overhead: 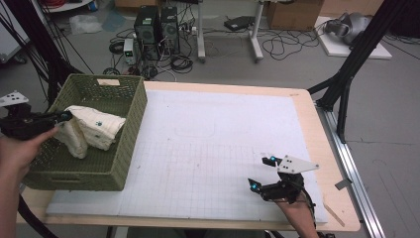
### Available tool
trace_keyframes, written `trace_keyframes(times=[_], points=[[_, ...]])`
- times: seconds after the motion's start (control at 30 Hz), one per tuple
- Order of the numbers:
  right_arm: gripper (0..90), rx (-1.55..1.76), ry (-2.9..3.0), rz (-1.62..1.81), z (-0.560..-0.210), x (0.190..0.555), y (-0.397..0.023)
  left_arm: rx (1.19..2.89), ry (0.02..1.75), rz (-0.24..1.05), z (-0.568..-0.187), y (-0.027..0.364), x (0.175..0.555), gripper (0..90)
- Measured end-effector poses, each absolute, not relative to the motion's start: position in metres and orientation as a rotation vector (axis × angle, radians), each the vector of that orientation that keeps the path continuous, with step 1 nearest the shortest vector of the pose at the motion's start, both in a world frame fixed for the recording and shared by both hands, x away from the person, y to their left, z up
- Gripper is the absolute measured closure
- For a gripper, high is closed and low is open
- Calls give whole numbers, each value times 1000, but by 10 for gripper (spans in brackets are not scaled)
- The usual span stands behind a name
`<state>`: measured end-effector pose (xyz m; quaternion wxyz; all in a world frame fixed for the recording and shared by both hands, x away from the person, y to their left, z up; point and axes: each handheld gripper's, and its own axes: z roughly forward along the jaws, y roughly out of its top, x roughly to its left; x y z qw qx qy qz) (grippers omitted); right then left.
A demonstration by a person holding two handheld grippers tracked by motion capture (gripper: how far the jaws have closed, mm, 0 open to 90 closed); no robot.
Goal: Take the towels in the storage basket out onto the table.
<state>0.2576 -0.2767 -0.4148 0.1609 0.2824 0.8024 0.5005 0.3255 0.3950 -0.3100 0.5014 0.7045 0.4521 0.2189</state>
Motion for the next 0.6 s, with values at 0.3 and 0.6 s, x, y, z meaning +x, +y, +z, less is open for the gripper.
trace_keyframes(times=[0.3, 0.6], points=[[109, 807, 2295, 1430, -415, 258, -277, 1665, 1080, 517, -307, 396, 324, 872], [110, 803, 2295, 1432, -415, 258, -277, 1641, 1063, 517, -304, 395, 323, 872]])
